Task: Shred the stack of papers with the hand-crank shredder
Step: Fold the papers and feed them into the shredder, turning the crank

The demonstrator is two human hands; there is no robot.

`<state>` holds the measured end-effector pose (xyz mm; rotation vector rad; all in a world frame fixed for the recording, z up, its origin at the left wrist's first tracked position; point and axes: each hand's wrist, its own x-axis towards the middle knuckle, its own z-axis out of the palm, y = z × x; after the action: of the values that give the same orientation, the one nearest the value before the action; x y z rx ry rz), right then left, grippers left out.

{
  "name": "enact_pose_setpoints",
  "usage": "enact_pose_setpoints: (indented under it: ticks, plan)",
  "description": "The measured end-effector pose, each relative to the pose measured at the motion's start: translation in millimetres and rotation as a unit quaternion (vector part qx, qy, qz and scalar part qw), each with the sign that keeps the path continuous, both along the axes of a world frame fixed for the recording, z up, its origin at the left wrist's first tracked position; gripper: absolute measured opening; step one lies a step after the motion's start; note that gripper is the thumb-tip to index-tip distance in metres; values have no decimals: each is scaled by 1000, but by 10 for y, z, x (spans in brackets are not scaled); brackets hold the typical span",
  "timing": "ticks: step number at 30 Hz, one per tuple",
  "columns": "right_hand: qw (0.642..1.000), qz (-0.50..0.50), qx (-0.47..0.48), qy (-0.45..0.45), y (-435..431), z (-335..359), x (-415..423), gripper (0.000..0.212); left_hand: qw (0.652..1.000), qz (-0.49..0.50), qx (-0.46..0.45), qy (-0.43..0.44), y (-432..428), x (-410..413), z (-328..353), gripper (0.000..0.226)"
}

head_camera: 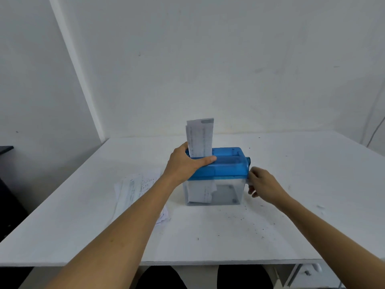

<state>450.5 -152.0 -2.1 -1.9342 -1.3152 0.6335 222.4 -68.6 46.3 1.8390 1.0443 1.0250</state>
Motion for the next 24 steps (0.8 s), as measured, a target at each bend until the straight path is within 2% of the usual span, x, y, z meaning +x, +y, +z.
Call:
enact_pose_setpoints:
  ticks: [4, 9, 12, 15, 21, 24]
  plan:
    - [999, 44, -30, -9, -234, 117, 6, 33, 1000, -4, -6, 3, -14, 6, 14, 64]
    - [990, 137, -47, -2, -464, 465, 108, 26, 1000, -3, -10, -2, -3, 10, 12, 66]
    - [978, 174, -78, -85, -514, 575, 178, 27, 1000, -1, -11, -5, 0, 4, 9, 66]
    - [968, 194, -62, -144, -545, 742, 199, 22, 1000, -4, -13, -1, 4, -4, 27, 65]
    - [984, 158, 22, -75, -475, 1006, 272, 30, 1000, -1, -7, 17, 9, 2, 29, 72]
    - [990, 99, 93, -21, -337, 1028, 264, 27, 1000, -5, -12, 15, 4, -14, 42, 87]
